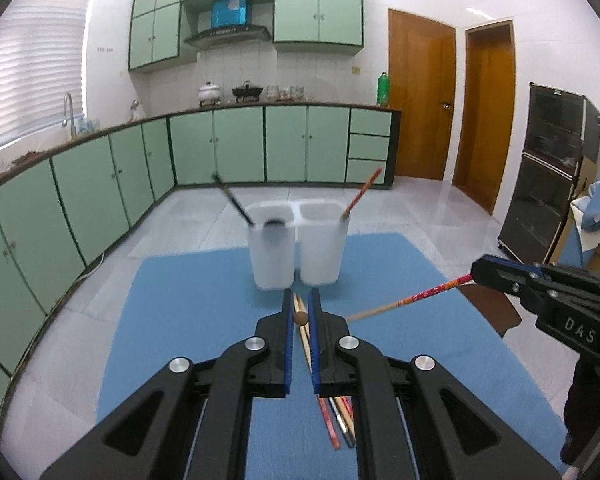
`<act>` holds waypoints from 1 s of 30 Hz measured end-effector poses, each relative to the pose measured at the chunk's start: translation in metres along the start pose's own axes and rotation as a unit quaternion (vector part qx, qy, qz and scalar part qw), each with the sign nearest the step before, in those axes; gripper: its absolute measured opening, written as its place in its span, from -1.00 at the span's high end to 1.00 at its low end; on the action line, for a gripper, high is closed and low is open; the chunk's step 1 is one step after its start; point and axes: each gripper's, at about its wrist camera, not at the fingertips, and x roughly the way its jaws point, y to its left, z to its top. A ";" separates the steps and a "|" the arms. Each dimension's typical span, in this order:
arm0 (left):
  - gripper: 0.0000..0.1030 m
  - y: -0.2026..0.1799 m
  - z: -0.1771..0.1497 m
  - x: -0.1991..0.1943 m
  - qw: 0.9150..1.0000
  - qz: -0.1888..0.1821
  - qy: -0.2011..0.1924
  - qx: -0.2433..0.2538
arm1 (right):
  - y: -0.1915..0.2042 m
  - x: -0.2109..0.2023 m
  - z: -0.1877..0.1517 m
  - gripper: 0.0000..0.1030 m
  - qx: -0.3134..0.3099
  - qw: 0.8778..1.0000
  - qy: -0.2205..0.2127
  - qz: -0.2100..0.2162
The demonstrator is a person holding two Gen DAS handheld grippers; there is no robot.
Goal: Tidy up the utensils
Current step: 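Lift both chopsticks and lower them into the white holder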
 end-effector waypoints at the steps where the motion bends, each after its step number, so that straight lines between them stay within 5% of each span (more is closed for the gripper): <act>1: 0.87 0.000 0.006 0.001 1.000 -0.003 -0.003 0.004 | 0.001 -0.001 0.005 0.90 -0.003 1.000 -0.001 0.002; 17: 0.87 0.010 0.067 0.019 0.999 -0.026 -0.026 0.014 | -0.006 0.009 0.092 0.90 -0.026 0.999 -0.008 0.019; 30: 0.87 0.013 0.141 0.004 0.994 -0.018 -0.106 0.024 | -0.014 -0.008 0.179 0.90 -0.029 0.995 -0.088 0.020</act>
